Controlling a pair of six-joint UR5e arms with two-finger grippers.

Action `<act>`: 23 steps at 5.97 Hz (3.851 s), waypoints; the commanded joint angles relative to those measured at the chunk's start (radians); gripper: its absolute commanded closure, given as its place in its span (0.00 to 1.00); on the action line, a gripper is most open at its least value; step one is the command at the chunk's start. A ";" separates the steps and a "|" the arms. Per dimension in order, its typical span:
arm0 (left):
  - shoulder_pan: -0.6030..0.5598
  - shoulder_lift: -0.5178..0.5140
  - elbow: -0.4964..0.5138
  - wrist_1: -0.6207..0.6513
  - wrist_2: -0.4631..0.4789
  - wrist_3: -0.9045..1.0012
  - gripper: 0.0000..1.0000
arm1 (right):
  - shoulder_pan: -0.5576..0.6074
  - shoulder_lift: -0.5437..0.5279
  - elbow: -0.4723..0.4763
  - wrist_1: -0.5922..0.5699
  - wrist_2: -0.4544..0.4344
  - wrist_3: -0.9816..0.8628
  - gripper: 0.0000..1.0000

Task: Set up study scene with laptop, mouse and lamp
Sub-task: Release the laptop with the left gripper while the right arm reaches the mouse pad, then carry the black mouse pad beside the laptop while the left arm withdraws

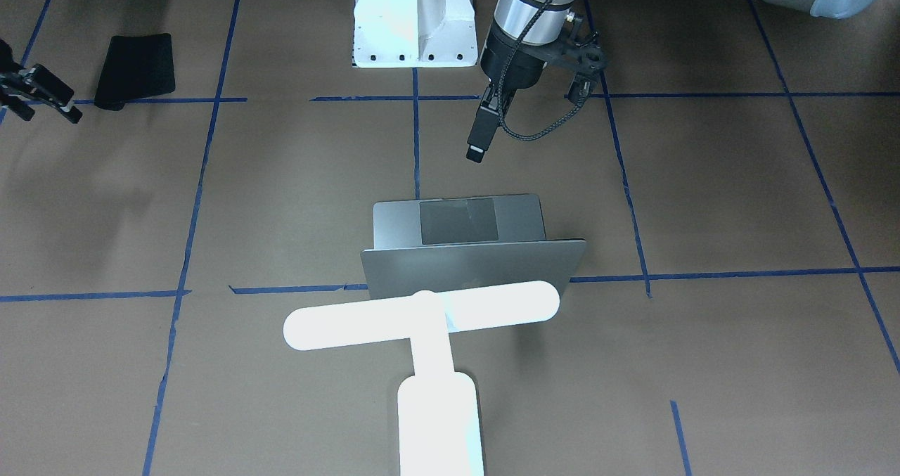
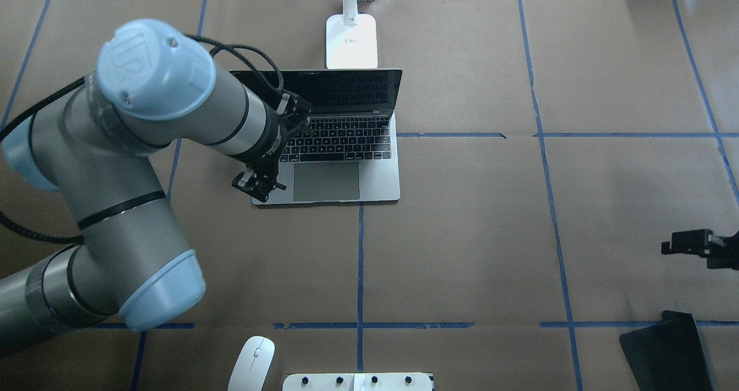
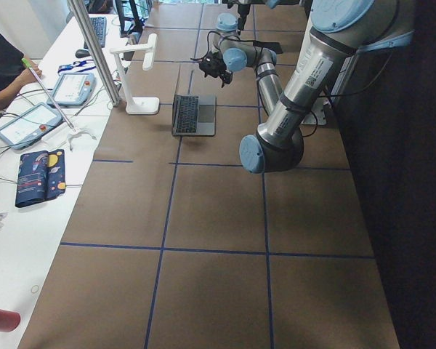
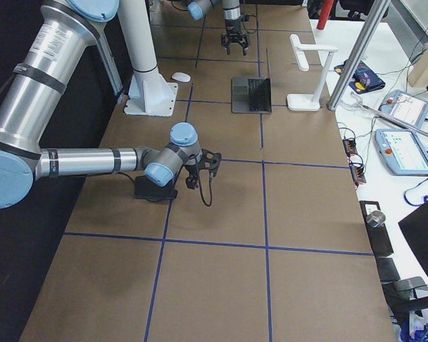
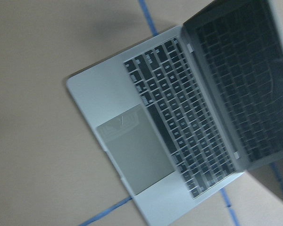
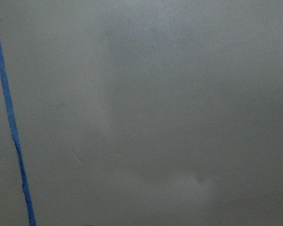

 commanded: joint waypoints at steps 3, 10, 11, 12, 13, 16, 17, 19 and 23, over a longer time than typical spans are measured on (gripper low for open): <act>0.120 0.067 -0.071 -0.001 0.085 0.127 0.00 | -0.203 -0.060 -0.112 0.136 -0.022 0.077 0.04; 0.134 0.076 -0.151 0.000 0.102 0.142 0.00 | -0.225 0.008 -0.121 0.213 -0.002 0.181 1.00; 0.133 0.078 -0.152 0.000 0.104 0.142 0.00 | -0.197 0.065 -0.104 0.213 0.002 0.202 1.00; 0.130 0.078 -0.152 0.000 0.104 0.142 0.00 | -0.156 0.119 -0.078 0.211 0.004 0.224 1.00; 0.125 0.078 -0.154 0.000 0.104 0.142 0.00 | -0.106 0.212 -0.089 0.183 -0.001 0.230 1.00; 0.125 0.115 -0.195 0.002 0.104 0.144 0.00 | 0.017 0.626 -0.198 -0.181 0.002 0.230 1.00; 0.123 0.118 -0.197 0.002 0.104 0.144 0.00 | 0.056 0.761 -0.333 -0.181 0.002 0.228 1.00; 0.123 0.119 -0.197 0.005 0.104 0.144 0.00 | 0.102 0.938 -0.525 -0.184 0.002 0.225 1.00; 0.134 0.185 -0.213 0.006 0.105 0.295 0.00 | 0.104 0.969 -0.574 -0.180 0.012 0.216 0.00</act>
